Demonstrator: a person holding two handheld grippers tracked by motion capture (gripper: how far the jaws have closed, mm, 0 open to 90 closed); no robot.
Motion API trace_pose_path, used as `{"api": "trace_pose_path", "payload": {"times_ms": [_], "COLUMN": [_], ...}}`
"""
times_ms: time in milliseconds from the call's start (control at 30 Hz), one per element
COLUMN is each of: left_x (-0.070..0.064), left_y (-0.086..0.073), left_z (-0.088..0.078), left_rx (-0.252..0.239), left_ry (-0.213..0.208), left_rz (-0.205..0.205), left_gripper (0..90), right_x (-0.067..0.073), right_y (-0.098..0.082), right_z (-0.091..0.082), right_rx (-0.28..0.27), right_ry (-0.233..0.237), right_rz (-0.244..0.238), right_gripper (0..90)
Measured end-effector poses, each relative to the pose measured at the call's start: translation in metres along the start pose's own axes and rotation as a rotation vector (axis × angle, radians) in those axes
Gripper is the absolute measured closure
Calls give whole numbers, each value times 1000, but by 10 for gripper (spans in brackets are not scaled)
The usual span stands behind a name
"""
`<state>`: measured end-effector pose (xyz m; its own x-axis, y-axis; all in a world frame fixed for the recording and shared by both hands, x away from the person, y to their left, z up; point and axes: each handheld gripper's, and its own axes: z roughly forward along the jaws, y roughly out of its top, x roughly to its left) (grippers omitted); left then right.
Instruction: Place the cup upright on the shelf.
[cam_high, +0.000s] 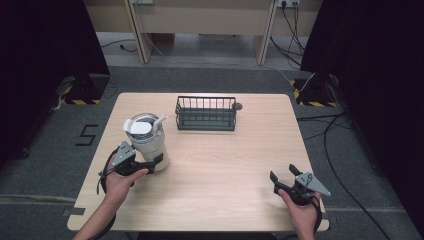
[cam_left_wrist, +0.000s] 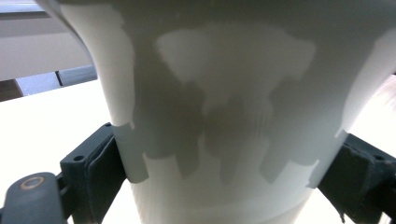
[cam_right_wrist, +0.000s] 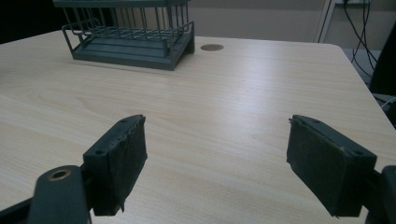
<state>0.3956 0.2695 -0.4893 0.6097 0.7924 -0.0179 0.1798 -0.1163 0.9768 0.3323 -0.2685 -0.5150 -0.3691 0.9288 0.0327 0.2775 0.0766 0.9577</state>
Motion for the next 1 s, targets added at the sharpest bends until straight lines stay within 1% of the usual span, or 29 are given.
{"api": "trace_pose_path", "payload": {"times_ms": [233,667,1000], "left_x": [2,6,6], "left_y": [6,19,25], "left_z": [2,9,16], "left_rx": [-6,-22,-26], "left_ry": [7,13,7], "left_rz": [1,15,18], "left_gripper": [109,109,109], "right_x": [0,-1,-1], "right_y": [0,0,0], "right_z": [0,0,0], "right_rx": [-1,-1,-3], "right_ry": [1,3,3], "right_rz": [3,7,8], "right_gripper": [205,204,203]}}
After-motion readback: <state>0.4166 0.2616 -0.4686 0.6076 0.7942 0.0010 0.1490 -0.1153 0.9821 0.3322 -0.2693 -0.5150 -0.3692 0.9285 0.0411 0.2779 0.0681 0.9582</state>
